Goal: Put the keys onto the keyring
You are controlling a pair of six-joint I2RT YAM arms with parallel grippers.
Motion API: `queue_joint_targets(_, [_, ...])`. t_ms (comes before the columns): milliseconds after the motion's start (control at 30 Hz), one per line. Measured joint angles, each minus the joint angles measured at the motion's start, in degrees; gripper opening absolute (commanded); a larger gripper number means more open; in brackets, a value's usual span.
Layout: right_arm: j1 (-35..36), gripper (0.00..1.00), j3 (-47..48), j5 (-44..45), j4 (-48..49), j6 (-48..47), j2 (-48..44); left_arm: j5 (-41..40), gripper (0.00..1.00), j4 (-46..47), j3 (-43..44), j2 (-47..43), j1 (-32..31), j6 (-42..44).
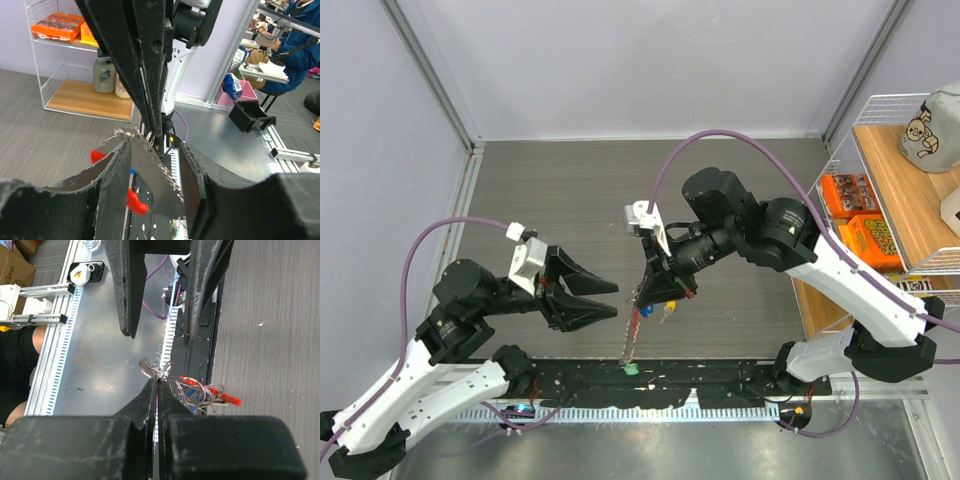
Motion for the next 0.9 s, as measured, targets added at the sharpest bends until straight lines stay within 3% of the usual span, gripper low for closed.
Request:
queue_joint_targets(467, [1.7,0.06,5.6,0.3,-3.1,0.0,5.2,4.1,0.32,0.3,0.0,1.2,0.0,-0.1])
queue_joint_targets(900, [4.4,0.05,7.7,1.1,-5.0,-0.7,6.4,4.1,0.32,-0.6,0.0,0.0,0.0,0.0])
